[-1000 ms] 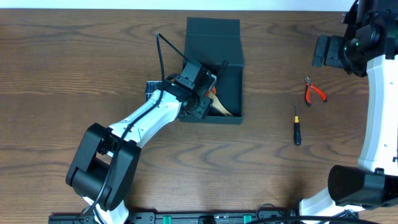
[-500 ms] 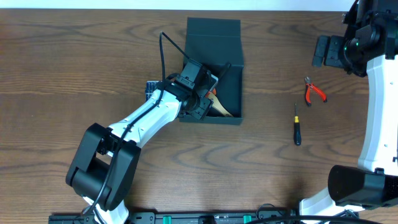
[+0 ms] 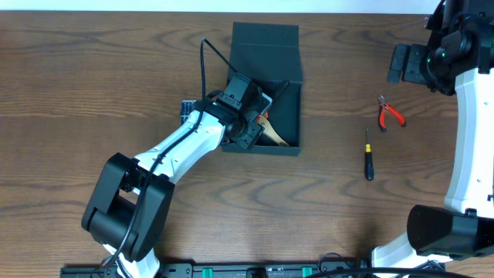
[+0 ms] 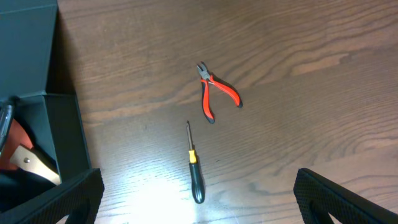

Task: Pack container
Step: 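Lower the hammer into the box and open the left gripper, then move the left gripper left over the clear screwdriver case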

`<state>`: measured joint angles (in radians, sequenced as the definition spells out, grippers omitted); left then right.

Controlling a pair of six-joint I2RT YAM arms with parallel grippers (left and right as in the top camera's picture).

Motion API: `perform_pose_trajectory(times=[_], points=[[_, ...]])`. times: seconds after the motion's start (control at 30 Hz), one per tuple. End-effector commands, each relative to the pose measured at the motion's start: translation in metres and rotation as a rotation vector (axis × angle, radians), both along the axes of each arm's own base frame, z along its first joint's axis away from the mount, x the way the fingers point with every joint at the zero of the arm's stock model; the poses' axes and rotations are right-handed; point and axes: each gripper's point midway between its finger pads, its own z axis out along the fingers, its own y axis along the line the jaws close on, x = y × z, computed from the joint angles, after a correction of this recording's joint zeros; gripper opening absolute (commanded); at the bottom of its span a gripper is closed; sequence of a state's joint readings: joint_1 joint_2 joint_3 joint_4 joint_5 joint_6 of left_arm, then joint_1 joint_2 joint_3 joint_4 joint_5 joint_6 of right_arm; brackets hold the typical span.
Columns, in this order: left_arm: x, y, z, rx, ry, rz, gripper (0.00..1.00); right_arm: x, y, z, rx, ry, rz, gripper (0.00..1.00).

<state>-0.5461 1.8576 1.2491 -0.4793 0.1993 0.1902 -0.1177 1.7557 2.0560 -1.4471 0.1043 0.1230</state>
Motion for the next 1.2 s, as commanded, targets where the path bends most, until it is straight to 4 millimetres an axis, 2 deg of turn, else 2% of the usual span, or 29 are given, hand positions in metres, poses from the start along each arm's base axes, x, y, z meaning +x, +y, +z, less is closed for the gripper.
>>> perform_pose_trajectory(times=[0.0,0.37,0.63,0.77,0.93,1.03,1.17], points=[[0.001,0.0,-0.001,0.019,0.001,-0.022,0.51,-0.001,0.001,0.006,0.006,-0.018,-0.007,0.99],[0.001,0.0,-0.001,0.02,0.005,-0.022,0.76,-0.001,0.001,0.006,0.006,-0.018,-0.007,0.99],[0.007,-0.004,0.008,0.007,-0.016,-0.019,0.78,-0.001,0.001,0.006,0.006,-0.018,-0.007,0.99],[0.02,-0.011,0.029,-0.016,-0.054,-0.017,0.78,-0.001,0.001,0.006,0.006,-0.018,-0.007,0.99],[0.041,-0.017,0.07,-0.036,-0.11,0.04,0.78,-0.001,0.001,0.006,0.006,-0.018,-0.007,0.99],[0.057,-0.003,0.091,-0.001,-0.152,0.139,0.78,-0.001,0.001,0.006,0.006,-0.018,-0.008,0.99],[0.072,0.033,0.109,0.059,-0.16,0.335,0.78,-0.001,0.001,0.006,0.006,-0.018,-0.008,0.99]])
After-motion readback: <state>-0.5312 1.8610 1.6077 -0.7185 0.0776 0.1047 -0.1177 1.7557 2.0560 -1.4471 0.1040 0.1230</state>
